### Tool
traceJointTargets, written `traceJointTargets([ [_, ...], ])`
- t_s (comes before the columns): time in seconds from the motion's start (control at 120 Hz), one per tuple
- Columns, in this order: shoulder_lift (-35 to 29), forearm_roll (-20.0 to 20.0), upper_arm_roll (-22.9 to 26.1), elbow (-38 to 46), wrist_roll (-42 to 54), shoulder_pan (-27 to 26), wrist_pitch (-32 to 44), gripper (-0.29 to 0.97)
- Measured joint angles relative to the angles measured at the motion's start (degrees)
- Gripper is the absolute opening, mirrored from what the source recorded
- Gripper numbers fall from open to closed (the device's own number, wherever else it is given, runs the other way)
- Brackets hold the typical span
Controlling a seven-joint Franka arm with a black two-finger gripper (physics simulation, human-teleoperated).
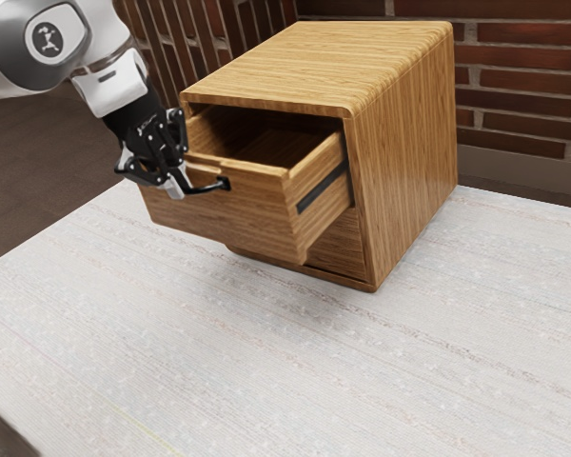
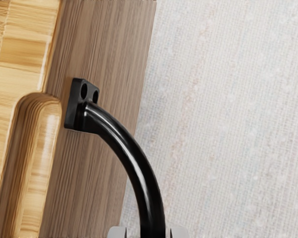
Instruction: Pull the drawer handle with one arm to open the drawer
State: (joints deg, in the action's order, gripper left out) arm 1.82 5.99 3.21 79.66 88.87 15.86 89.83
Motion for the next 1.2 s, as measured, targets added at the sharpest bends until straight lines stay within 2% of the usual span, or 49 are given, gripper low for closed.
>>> traceJointTargets([
  [0.775, -10.55, 0.13, 0.16, 11.31, -1.71, -0.04, -0.60, 0.02],
  [0.817, -11.58, 0.14, 0.16, 11.46, -1.78, -0.47, -0.77, 0.05],
  [1.008, -16.24, 0.89, 0.55, 10.82, -1.99, -0.87, -2.08, 0.40],
  [1.15, -17.29, 1.52, 0.76, 9.99, -2.10, -1.26, -3.79, 0.54],
  [1.2, -17.54, 1.52, 0.59, 9.90, -2.14, -3.00, -4.54, 0.57],
])
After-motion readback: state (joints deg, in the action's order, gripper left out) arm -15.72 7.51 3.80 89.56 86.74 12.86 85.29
